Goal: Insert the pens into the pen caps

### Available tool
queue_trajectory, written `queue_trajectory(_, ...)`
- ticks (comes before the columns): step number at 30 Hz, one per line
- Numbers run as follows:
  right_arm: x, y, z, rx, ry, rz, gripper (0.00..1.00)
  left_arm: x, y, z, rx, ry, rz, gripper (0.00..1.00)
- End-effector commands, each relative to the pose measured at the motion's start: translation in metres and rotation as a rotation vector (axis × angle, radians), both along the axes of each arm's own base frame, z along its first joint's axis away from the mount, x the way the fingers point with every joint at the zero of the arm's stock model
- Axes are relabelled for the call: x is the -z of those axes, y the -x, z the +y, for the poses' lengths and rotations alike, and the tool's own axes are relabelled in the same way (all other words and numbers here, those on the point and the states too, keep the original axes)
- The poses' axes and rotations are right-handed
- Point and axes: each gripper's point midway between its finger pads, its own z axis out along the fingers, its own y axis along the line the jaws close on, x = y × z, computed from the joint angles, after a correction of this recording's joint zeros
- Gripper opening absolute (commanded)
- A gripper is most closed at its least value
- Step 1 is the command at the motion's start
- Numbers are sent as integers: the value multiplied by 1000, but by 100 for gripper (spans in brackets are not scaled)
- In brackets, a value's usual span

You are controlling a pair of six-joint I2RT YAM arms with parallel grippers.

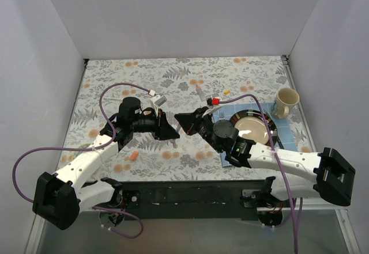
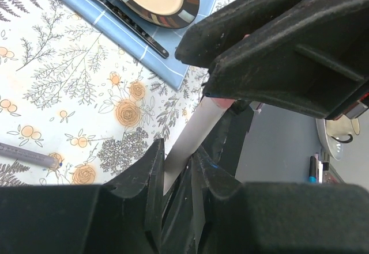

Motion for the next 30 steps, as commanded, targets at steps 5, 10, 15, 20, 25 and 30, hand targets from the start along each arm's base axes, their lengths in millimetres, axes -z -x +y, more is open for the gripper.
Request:
queue_trajectory(5, 140, 150, 9, -596, 512, 353, 1, -159, -98, 29, -378, 225, -548, 0)
queue_trajectory(10, 153, 159, 9, -628, 571, 424, 1, -160, -102, 32, -400, 200, -566, 0)
queue_trajectory(15, 153, 151, 1, -578, 621, 409, 1, -158, -99, 30, -385, 218, -561, 0)
queue_trajectory(20, 115, 111, 4, -413, 536, 324, 1, -138, -80, 17, -253, 233, -522, 0)
queue_trajectory(25, 31, 54, -3, -260, 380, 170, 15, -122, -61, 17, -211, 251, -492, 0)
queue_trajectory(30, -34, 26, -17, -175, 269, 22, 47, -107, -48, 15, -162, 245, -453, 0)
